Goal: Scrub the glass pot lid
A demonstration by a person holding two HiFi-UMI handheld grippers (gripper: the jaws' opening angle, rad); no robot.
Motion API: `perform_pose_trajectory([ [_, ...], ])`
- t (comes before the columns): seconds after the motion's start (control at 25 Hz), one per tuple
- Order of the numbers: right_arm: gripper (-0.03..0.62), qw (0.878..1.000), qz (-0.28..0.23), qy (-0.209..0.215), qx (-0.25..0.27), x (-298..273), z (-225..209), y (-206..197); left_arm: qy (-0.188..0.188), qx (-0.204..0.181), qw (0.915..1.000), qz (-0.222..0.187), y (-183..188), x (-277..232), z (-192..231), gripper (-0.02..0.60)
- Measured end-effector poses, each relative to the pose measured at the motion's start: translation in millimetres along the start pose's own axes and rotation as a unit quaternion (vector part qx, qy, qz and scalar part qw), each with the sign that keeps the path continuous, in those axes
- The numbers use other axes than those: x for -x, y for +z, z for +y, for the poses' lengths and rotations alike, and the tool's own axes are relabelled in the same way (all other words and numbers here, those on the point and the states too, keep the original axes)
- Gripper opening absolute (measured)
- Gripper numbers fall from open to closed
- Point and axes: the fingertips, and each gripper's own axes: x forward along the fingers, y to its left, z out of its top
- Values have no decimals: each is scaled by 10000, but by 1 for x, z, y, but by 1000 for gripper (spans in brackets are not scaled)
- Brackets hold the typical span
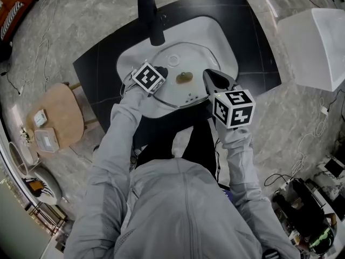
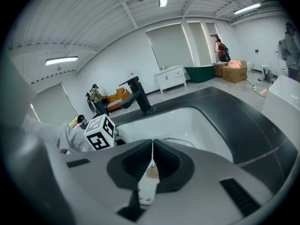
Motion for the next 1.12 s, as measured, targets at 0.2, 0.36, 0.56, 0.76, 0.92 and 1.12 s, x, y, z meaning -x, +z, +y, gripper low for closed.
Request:
perform_pose_trajectory([
  [0.2,31,10000,35,52,-38,-3,-3,-1,435,165,9988,-128,4,-13,16,132],
  [0.36,31,9999,75,67,-47,-3,-8,-3,550,226,9981,-143,11,-20,18,132],
  [0.56,31,9998,172,93,-79,-5,-15,-8,767,314,9964,-175,21,-26,28,132],
  [0.76,31,9996,234,132,-67,-6,-24,-9,1008,472,9934,-275,34,-32,38,132],
  [0.92,31,9995,269,144,-79,-8,-33,-9,972,710,9914,-523,46,-39,39,132],
  [1.12,31,9994,300,154,-88,-7,-42,-8,897,1033,9871,-834,60,-40,43,132],
])
